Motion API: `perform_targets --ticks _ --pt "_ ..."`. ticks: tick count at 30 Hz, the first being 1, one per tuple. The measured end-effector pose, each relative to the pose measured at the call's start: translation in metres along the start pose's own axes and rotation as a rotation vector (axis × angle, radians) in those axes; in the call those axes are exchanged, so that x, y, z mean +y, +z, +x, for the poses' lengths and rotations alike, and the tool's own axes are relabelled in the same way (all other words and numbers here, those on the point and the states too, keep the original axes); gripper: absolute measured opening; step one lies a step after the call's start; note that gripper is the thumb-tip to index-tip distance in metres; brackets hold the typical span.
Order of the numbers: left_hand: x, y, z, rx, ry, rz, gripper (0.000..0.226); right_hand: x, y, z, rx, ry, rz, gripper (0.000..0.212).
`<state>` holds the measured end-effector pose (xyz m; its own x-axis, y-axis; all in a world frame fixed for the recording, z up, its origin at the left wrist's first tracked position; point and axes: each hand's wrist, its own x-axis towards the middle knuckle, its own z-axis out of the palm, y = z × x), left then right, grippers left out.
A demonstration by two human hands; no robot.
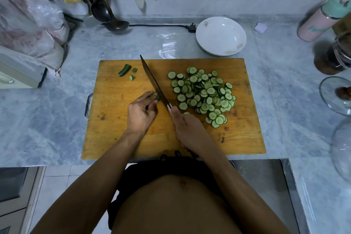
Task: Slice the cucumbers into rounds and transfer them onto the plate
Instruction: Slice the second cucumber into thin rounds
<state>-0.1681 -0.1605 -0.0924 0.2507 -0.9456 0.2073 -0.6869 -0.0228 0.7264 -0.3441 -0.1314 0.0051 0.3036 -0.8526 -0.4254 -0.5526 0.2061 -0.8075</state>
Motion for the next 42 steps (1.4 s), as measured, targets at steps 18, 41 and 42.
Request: perform_targets --ticks 18,41,42 --pt "-0.006 0.007 0.000 0.012 -0.041 -0.020 0.023 -0.004 0.007 0.006 -0.006 0.002 -0.063 0.065" --pt "-0.004 0.002 -0.008 0.056 0.065 -0.022 0.022 0.017 -0.007 0.015 0.120 0.130 0.163 0.073" --pt "-0.004 0.002 -0.008 0.060 0.066 -0.024 0.021 0.016 -0.009 0.013 0.101 0.110 0.140 0.071"
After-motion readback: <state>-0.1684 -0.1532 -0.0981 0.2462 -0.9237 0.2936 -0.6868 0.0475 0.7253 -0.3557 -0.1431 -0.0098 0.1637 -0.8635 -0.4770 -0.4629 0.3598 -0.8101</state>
